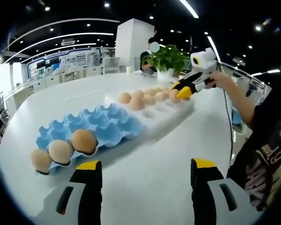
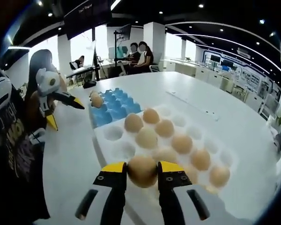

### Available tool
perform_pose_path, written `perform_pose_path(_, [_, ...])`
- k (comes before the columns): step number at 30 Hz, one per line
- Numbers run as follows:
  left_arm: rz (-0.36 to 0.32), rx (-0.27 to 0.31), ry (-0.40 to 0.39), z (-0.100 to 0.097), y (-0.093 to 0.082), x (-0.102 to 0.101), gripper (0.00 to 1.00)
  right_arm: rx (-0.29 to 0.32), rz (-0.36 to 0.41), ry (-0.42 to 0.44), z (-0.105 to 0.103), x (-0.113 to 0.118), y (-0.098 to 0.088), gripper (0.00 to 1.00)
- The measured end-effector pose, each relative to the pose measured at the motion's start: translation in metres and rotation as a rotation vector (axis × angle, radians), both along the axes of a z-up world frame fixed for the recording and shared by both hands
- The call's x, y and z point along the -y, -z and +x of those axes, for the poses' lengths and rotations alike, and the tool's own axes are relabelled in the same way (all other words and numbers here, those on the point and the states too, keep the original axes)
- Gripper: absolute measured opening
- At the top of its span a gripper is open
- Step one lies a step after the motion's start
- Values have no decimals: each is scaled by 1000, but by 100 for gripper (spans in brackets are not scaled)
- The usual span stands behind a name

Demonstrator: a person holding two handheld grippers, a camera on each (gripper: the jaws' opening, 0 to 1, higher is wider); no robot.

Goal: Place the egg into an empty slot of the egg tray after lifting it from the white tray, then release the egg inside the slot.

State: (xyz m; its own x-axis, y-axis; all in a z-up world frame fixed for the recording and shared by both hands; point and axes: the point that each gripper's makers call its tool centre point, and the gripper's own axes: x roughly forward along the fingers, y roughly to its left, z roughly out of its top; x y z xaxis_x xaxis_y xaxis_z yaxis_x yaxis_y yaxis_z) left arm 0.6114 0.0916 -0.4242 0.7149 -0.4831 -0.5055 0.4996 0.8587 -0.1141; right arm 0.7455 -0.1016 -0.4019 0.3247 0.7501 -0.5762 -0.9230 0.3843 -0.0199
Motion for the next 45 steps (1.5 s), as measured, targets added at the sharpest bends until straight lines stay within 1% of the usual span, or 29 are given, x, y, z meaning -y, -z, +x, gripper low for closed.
perform_pose_path(9, [-1,0,-4,-1,0,-2,78,-12,35,13,-3,-6,9,27])
perform_pose_path(13, [1,-1,0,0,1,-1,78,-6,75,42,-1,-9,8,27])
perform_pose_path(24, [-1,-4,3,1,3,-1,78,-7,132,66,-1,-15,6,27])
perform_pose_path(34, [-1,-6,1,0,5,-2,78,8,149,56,-2,-23,1,27])
perform_pose_path(40, [1,-7,5,0,5,-1,78,8,196,59,-3,-33,-4,27])
perform_pose_path(45, [3,-6,0,-1,4,-2,78,3,207,44,-5,-39,-4,27])
